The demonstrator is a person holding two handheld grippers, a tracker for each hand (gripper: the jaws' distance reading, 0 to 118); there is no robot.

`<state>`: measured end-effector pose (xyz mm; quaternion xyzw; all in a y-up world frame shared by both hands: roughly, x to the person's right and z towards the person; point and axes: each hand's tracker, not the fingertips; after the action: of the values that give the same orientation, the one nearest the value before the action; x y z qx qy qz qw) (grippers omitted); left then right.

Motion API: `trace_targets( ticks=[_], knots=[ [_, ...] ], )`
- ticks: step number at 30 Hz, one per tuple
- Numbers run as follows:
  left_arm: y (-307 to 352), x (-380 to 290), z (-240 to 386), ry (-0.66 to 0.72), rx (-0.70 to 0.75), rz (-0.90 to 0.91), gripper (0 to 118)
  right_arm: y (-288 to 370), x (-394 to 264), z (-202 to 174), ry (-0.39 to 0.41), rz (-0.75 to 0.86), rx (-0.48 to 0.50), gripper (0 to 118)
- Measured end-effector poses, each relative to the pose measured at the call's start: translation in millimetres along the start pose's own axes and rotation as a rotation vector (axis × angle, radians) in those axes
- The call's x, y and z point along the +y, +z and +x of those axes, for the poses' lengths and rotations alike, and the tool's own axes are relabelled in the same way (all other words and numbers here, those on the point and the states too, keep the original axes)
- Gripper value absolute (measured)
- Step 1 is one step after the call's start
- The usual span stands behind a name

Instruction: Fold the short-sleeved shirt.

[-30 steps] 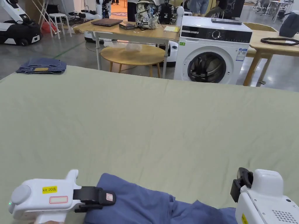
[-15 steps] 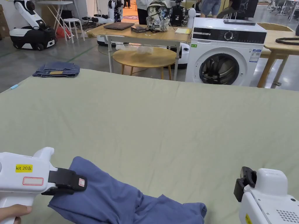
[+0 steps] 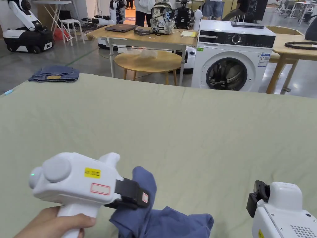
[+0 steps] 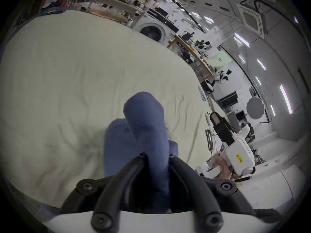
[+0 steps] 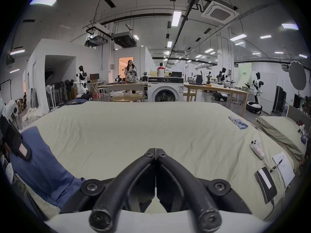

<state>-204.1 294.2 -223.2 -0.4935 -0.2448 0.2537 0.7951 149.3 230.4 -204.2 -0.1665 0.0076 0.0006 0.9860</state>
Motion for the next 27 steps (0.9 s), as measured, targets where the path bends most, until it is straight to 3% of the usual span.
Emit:
trace_targets(
  ticks=[14, 16, 19, 23, 27],
  knots=[
    [-174.2, -11.2, 35.8, 0.084, 0.070, -0.196, 6, 11.8, -4.3, 9.9, -0.005, -0.012, -0.032, 0],
    [-189.8, -15.2, 32.3, 0.089, 0.080, -0.213, 10, 12.2, -5.1, 10.9, -0.003, -0.014, -0.036, 0],
    [-202.4, -21.0, 26.5, 0.094, 0.096, -0.216, 32, 12.6, -6.0, 11.9, -0.002, -0.018, -0.037, 0],
    [-182.0, -24.2, 34.2, 0.087, 0.018, -0.214, 43, 13.0, -6.5, 13.7, 0.001, -0.020, -0.040, 0],
    [-155.5, -15.2, 32.5, 0.033, -0.030, -0.209, 43, 14.3, -6.5, 17.0, 0.000, -0.019, -0.045, 0]
  ],
)
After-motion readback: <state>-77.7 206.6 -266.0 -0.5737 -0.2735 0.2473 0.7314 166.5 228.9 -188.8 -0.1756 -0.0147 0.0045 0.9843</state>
